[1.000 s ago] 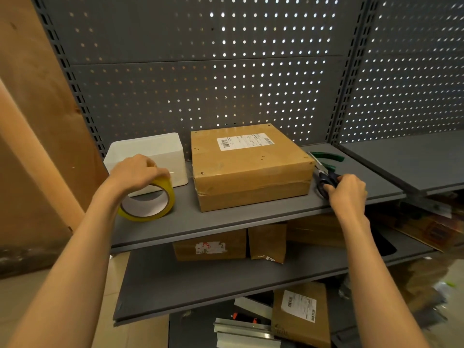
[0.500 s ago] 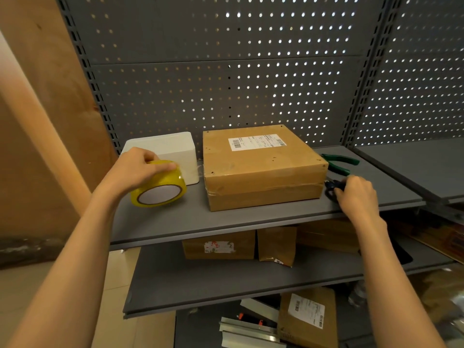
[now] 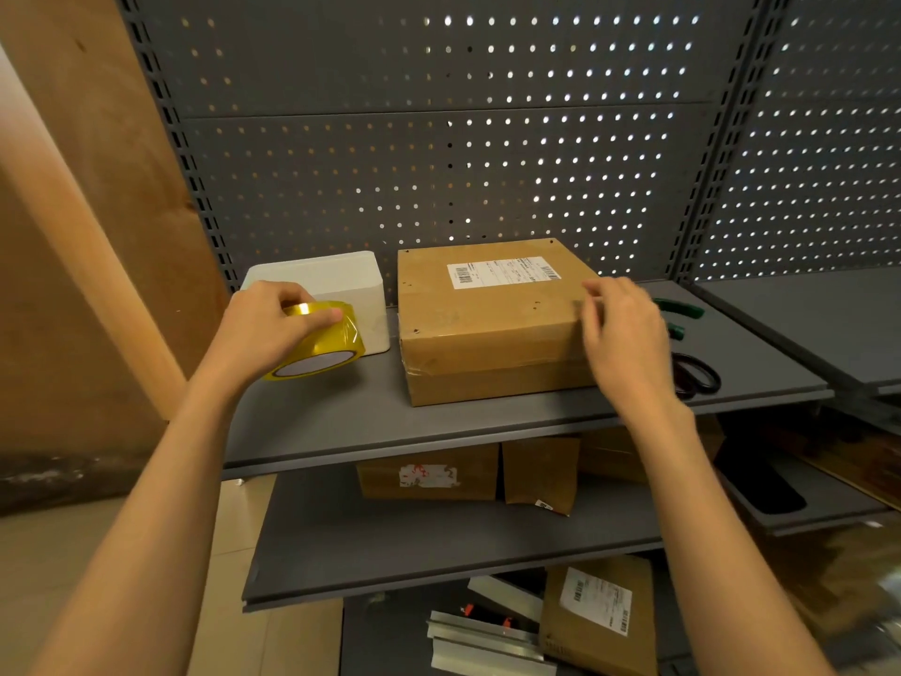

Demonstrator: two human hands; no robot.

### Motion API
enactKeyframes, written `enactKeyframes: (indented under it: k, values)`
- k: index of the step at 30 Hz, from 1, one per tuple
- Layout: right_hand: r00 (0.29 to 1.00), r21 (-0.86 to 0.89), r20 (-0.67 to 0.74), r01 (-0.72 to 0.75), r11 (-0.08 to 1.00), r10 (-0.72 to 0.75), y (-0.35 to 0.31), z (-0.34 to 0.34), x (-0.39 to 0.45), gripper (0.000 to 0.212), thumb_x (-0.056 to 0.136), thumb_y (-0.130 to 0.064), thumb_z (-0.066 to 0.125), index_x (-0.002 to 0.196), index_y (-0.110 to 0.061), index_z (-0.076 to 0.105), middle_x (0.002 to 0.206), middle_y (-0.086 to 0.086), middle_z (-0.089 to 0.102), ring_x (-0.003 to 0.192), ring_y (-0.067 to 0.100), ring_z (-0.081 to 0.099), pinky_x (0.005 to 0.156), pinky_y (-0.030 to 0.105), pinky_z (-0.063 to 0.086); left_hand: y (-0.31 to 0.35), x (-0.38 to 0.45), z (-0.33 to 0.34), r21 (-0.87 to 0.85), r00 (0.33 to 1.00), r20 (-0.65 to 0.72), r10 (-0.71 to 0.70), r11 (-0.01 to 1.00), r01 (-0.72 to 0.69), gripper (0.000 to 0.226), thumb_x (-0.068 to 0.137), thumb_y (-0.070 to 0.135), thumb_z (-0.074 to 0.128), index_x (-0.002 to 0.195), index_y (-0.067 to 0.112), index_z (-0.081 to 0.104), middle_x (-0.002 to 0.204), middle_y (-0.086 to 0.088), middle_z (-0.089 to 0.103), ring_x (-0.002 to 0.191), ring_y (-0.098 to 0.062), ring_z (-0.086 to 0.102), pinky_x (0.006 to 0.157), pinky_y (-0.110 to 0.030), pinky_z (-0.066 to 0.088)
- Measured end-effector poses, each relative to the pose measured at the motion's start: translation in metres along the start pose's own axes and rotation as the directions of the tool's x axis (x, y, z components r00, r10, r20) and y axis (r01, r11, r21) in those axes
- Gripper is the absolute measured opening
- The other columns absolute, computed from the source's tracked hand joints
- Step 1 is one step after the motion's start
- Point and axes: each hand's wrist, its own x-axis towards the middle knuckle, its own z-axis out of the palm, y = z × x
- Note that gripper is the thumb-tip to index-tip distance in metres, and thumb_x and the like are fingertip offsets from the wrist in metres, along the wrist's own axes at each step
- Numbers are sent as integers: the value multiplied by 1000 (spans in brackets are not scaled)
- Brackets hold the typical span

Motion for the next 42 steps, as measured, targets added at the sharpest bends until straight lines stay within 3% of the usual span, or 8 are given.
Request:
enactKeyframes:
  k: [5, 8, 14, 17, 25, 33, 37, 42]
  values:
    - [977, 48, 130, 162, 986, -167, -38, 19, -8, 34, 99, -30, 41, 125, -12, 54, 118, 1, 57, 109, 14, 51, 88, 21, 34, 0, -6, 1, 5, 999, -33, 32, 999, -32, 26, 83, 37, 67, 87, 11, 67, 88, -6, 61, 83, -22, 52, 61, -31, 37]
    - [913, 108, 251, 303, 947, -321, -58, 28, -14, 49, 94, -46, 45, 133, -17, 46, 131, -2, 51, 122, 13, 45, 100, 25, 32, -2, -8, 2, 4, 998, -44, 47, 999, -47, 25, 82, 38, 67, 85, 13, 67, 87, -4, 62, 82, -21, 53, 63, -31, 36]
    - [809, 20, 391, 469, 883, -439, -74, 48, -18, 78, 87, -62, 45, 148, -19, 22, 154, -2, 23, 143, 14, 16, 116, 32, 5, -8, -12, 5, 2, 997, -56, 61, 998, -61, 29, 82, 41, 65, 89, 13, 67, 89, -3, 62, 85, -21, 55, 66, -33, 43]
    - [823, -20, 382, 463, 886, -421, -71, 51, -19, 76, 87, -63, 42, 147, -20, 24, 154, -3, 25, 142, 14, 19, 115, 30, 6, -10, -13, 3, 0, 993, -92, 70, 998, -71, 26, 83, 38, 66, 88, 12, 66, 88, -2, 60, 82, -18, 52, 59, -28, 37]
    - [840, 3, 362, 432, 902, -404, -72, 52, -22, 73, 86, -60, 46, 145, -20, 30, 152, -3, 30, 140, 14, 25, 114, 31, 11, -37, -23, -3, -42, 992, -114, 56, 997, -62, 26, 82, 36, 68, 84, 10, 65, 86, -7, 63, 80, -23, 55, 66, -33, 40]
    - [848, 11, 352, 420, 908, -396, -71, 53, -23, 72, 86, -59, 47, 145, -20, 31, 151, -2, 32, 140, 15, 25, 113, 31, 11, -38, -35, 24, -69, 990, -69, 124, 989, -129, 21, 81, 33, 68, 89, 15, 59, 91, -1, 58, 83, -16, 50, 63, -13, 35]
    - [849, 10, 359, 412, 911, -388, -72, 53, -24, 72, 87, -59, 47, 145, -20, 30, 152, -2, 31, 141, 15, 24, 114, 32, 10, -45, -39, 26, -41, 990, 4, 141, 989, -141, 25, 76, 31, 74, 85, 16, 56, 87, 1, 57, 83, -16, 51, 64, -15, 37]
    - [847, 12, 367, 408, 913, -384, -73, 52, -24, 72, 87, -59, 47, 146, -20, 29, 153, -2, 29, 141, 15, 23, 114, 32, 9, -52, -44, 31, 18, 982, 58, 180, 983, -181, 29, 70, 32, 78, 80, 15, 56, 77, 1, 57, 75, -22, 54, 64, -29, 41]
